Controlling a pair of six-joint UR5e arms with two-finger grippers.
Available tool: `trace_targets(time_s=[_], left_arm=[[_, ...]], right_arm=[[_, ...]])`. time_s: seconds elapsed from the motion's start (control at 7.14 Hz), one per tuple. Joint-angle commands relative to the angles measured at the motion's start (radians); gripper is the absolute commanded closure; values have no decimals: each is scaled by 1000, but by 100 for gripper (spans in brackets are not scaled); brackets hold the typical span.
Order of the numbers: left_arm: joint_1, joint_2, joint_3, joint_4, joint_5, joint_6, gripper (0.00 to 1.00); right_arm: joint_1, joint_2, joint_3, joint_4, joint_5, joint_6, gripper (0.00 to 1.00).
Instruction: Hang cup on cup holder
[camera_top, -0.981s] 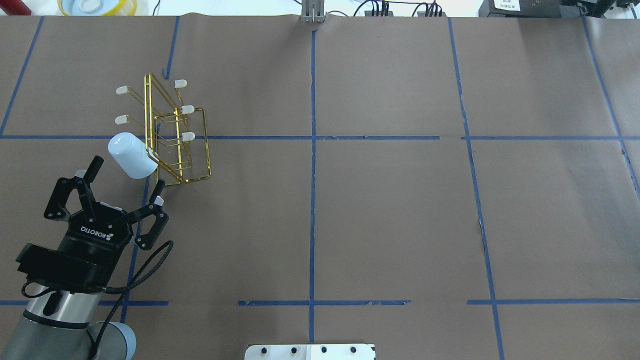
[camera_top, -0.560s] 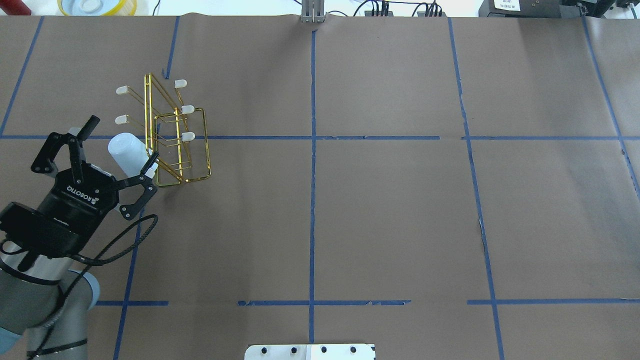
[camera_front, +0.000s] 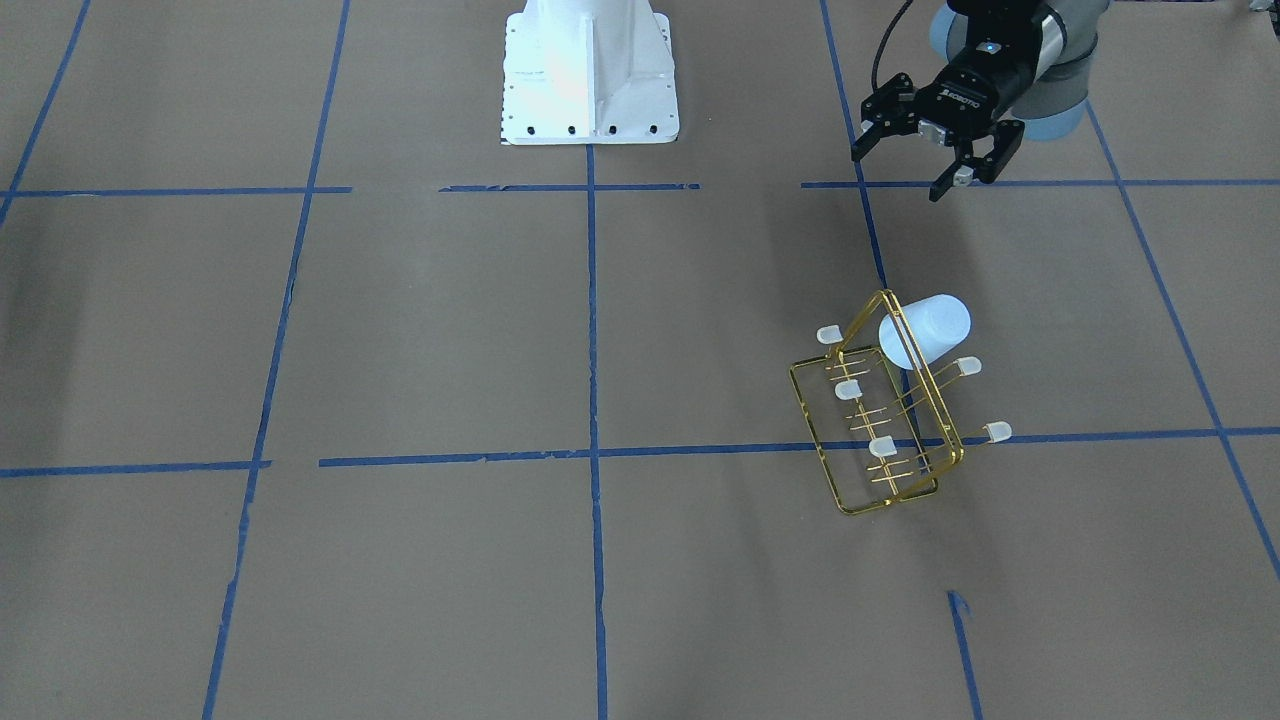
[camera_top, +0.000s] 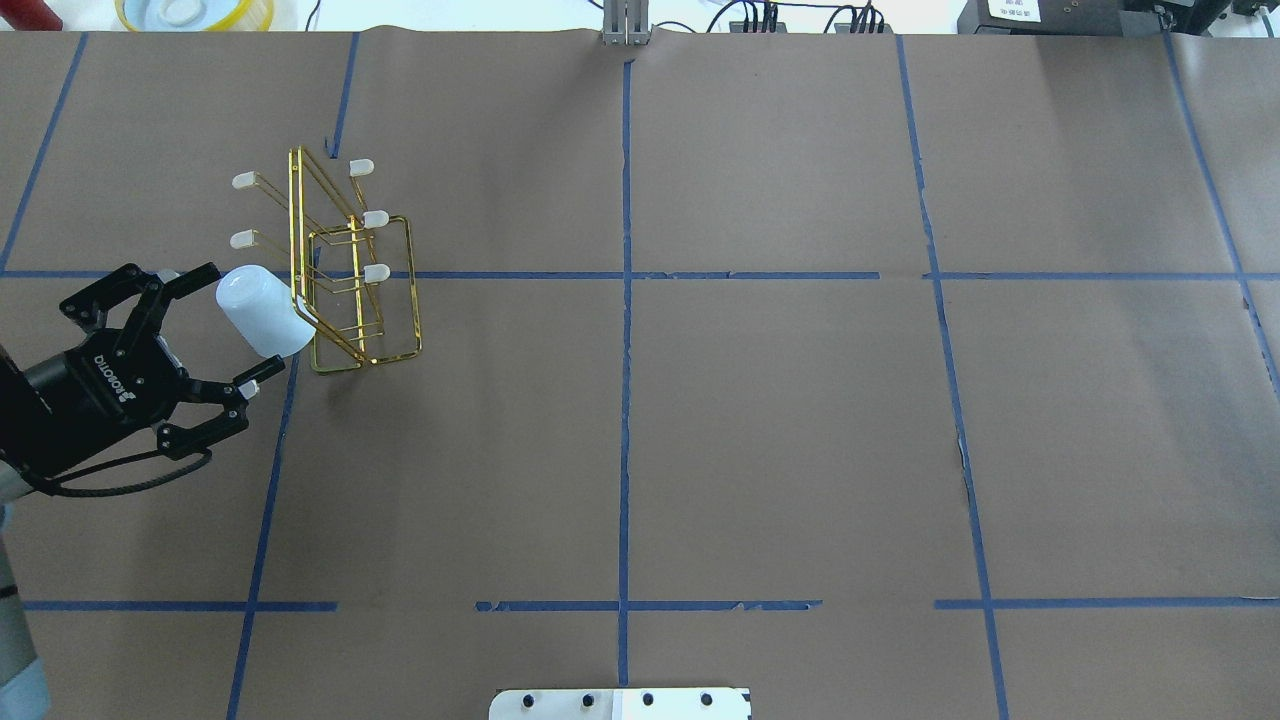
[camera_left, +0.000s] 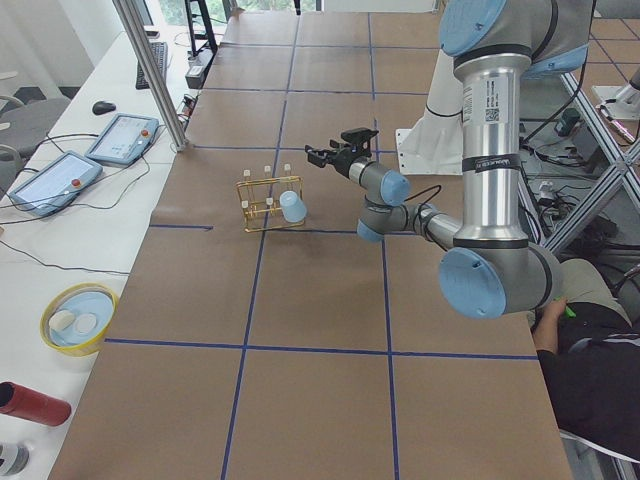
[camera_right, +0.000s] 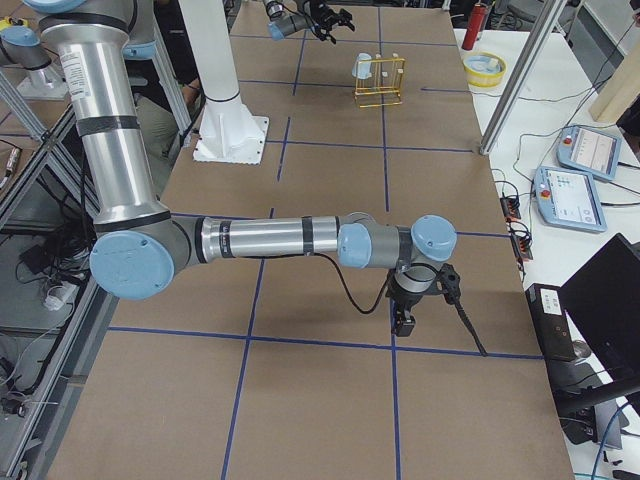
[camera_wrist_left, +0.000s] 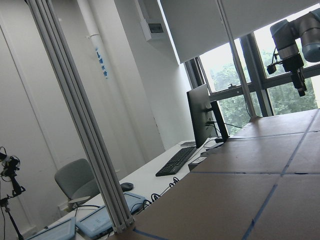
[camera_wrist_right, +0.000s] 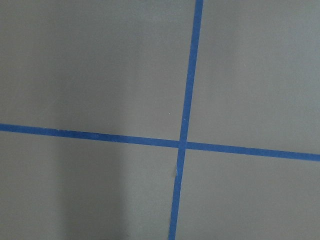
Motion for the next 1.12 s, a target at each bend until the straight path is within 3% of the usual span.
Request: trace_targets(time_s=[0.0,0.28,0.42,0.7,0.98], left_arm=[[-232,22,7,174,-311,-158,0],[-399,19,83,323,-413,-253,0],[-500,6,121,451,-529,-266,0],[-640,-5,131,669,-651,-263,0],[-807,-5,155,866,-907,-217,0]], right_arm=[[1,0,1,0,0,0,0],[1,0,1,0,0,0,0],[1,0,1,0,0,0,0],[1,0,-1,0,0,0,0],[1,0,-1,0,0,0,0]])
